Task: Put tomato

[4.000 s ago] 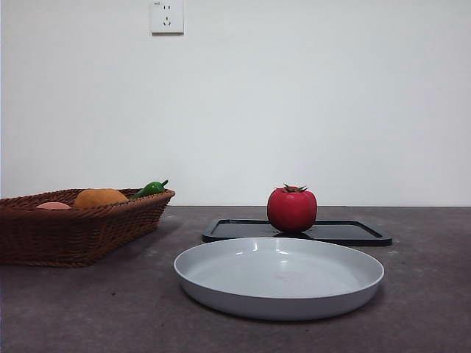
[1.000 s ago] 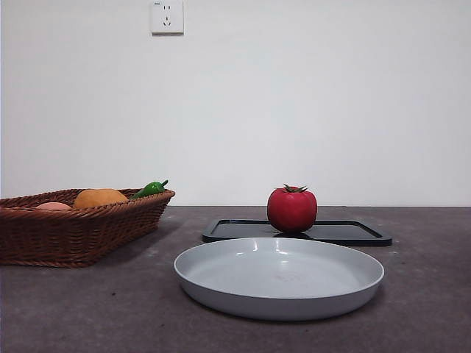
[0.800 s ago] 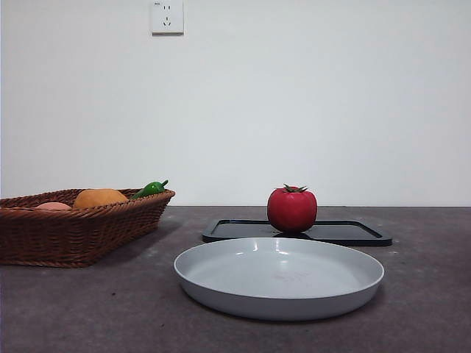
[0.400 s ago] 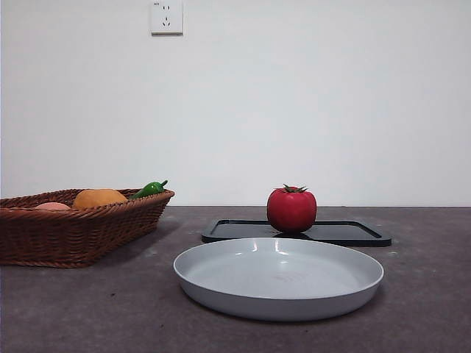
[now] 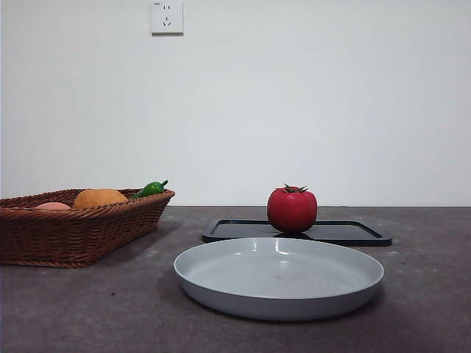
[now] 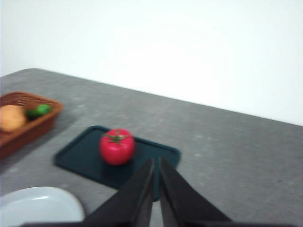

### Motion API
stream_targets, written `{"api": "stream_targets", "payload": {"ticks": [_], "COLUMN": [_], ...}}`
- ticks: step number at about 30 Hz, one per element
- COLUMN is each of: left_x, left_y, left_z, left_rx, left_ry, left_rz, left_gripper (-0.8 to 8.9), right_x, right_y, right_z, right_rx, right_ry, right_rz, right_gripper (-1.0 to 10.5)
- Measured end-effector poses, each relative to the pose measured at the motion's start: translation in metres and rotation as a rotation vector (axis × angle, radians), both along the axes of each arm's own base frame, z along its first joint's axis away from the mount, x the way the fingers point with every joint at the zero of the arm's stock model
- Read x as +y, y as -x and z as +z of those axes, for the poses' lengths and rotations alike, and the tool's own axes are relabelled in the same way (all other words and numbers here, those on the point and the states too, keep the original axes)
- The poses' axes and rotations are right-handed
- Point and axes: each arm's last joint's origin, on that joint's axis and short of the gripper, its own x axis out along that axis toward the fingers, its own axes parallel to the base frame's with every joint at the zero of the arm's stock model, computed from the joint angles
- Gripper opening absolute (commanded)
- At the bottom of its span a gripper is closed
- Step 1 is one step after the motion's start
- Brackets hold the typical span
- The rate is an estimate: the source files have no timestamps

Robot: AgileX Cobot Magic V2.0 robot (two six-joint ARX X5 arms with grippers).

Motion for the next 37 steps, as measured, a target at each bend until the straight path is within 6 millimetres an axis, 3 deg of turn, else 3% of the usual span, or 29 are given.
{"api": "stream_targets", "payload": {"ticks": [8,17,26,37], "left_x": [0.000,0.000,0.000,0.000], "left_y": [0.000,0.000,0.000,0.000], "left_z": [0.000,0.000,0.000,0.000], "left_rx": [0.000,0.000,0.000,0.000], "left_ry": [0.000,0.000,0.000,0.000], "left_rz": [0.000,0.000,0.000,0.000], "left_gripper": [0.07,0.07,0.07,0.07], "right_x": [-0.006,-0.008,-0.009,-0.010], "right_y": [-0.005,-0.006,-0.007,-0.007], "right_z": [-0.073,-0.120,-0.141,-0.139], "right_rx": [-0.107,-0.069,0.071,0.049], "right_ry": [-0.026,-0.043,-0.054,-0.061], "right_rz": [-0.217,-0.255,-0.316,-0.335], "right_gripper": [0.1,0.1,0.1,0.1]}}
